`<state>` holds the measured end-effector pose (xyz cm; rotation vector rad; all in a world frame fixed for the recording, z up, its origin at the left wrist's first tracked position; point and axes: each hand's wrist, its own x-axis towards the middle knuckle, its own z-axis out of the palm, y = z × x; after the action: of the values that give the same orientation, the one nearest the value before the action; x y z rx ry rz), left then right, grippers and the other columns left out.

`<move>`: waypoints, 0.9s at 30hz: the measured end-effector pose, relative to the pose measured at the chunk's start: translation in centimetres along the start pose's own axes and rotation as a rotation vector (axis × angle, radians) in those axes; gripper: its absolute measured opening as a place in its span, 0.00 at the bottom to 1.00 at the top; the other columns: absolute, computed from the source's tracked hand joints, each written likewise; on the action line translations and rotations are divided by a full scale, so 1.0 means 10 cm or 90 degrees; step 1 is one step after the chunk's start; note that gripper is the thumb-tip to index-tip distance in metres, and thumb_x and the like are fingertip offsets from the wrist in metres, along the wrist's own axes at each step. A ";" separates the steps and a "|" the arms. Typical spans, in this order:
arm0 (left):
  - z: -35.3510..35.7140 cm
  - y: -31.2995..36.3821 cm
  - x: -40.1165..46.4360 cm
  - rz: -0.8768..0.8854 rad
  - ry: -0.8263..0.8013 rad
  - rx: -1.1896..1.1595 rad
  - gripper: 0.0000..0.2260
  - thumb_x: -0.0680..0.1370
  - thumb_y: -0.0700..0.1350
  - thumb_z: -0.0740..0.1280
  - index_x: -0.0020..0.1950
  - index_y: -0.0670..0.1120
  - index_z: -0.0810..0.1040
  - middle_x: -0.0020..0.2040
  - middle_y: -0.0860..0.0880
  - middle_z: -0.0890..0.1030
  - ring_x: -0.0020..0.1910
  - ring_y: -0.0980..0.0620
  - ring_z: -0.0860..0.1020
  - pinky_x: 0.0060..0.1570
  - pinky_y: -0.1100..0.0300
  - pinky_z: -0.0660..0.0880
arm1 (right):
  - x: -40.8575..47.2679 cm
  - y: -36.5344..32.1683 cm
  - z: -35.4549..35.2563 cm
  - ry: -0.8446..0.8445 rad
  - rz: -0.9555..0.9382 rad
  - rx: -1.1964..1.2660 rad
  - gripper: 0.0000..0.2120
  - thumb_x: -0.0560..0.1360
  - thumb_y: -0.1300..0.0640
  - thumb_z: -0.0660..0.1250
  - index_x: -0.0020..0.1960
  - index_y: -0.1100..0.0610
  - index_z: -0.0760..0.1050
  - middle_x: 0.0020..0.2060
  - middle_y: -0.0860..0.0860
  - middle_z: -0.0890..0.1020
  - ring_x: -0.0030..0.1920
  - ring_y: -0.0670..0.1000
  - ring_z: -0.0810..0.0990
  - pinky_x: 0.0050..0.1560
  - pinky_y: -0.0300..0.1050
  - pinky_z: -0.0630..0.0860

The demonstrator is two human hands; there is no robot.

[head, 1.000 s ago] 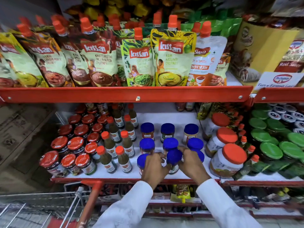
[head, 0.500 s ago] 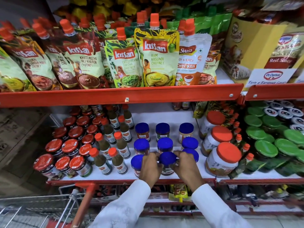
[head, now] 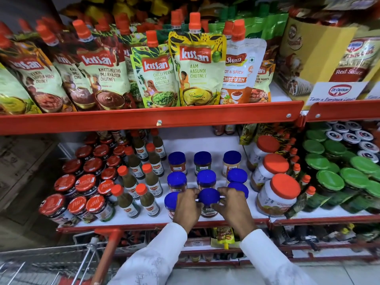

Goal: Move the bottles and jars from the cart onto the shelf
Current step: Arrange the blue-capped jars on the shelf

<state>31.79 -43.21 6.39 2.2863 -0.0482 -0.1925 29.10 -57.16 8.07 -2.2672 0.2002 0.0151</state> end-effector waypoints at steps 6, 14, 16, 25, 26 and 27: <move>-0.06 0.15 -0.08 0.074 0.050 0.073 0.21 0.73 0.28 0.64 0.62 0.45 0.79 0.52 0.45 0.83 0.49 0.47 0.82 0.48 0.53 0.81 | -0.07 0.12 -0.25 0.068 0.003 -0.009 0.06 0.67 0.64 0.75 0.41 0.59 0.79 0.36 0.53 0.82 0.36 0.52 0.80 0.39 0.41 0.78; 0.21 0.60 0.05 0.210 0.005 0.206 0.20 0.75 0.40 0.69 0.66 0.45 0.75 0.57 0.41 0.80 0.60 0.43 0.75 0.57 0.51 0.76 | -0.04 0.52 -0.58 0.142 0.068 -0.002 0.22 0.68 0.63 0.76 0.61 0.61 0.78 0.52 0.57 0.85 0.40 0.53 0.83 0.45 0.46 0.79; 0.30 0.66 0.07 0.232 -0.016 0.262 0.17 0.75 0.39 0.68 0.64 0.44 0.76 0.53 0.40 0.81 0.58 0.41 0.74 0.50 0.51 0.73 | -0.02 0.56 -0.57 0.106 0.067 0.012 0.27 0.67 0.63 0.77 0.65 0.61 0.75 0.58 0.57 0.83 0.46 0.56 0.83 0.46 0.46 0.79; 0.51 0.71 0.13 0.211 -0.024 0.315 0.14 0.74 0.38 0.69 0.59 0.44 0.77 0.49 0.42 0.82 0.54 0.43 0.73 0.47 0.52 0.73 | 0.08 0.69 -0.60 0.044 0.020 0.063 0.22 0.71 0.71 0.69 0.63 0.56 0.78 0.56 0.53 0.84 0.47 0.49 0.81 0.48 0.41 0.76; 0.52 0.72 0.13 0.204 -0.025 0.311 0.14 0.74 0.38 0.68 0.59 0.44 0.77 0.49 0.42 0.82 0.54 0.43 0.73 0.46 0.53 0.73 | 0.08 0.70 -0.62 0.039 0.015 0.057 0.23 0.71 0.72 0.67 0.63 0.56 0.77 0.56 0.53 0.84 0.48 0.49 0.81 0.49 0.40 0.76; 0.54 0.73 0.11 0.199 -0.029 0.307 0.13 0.74 0.38 0.68 0.59 0.44 0.77 0.49 0.42 0.82 0.53 0.44 0.73 0.44 0.55 0.71 | 0.09 0.72 -0.63 0.040 0.004 0.048 0.24 0.71 0.73 0.66 0.64 0.56 0.77 0.57 0.54 0.84 0.50 0.49 0.81 0.50 0.40 0.76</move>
<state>32.29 -52.15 8.16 2.7102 -0.5224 -0.0718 28.56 -66.66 6.61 -2.1938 0.2369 -0.0603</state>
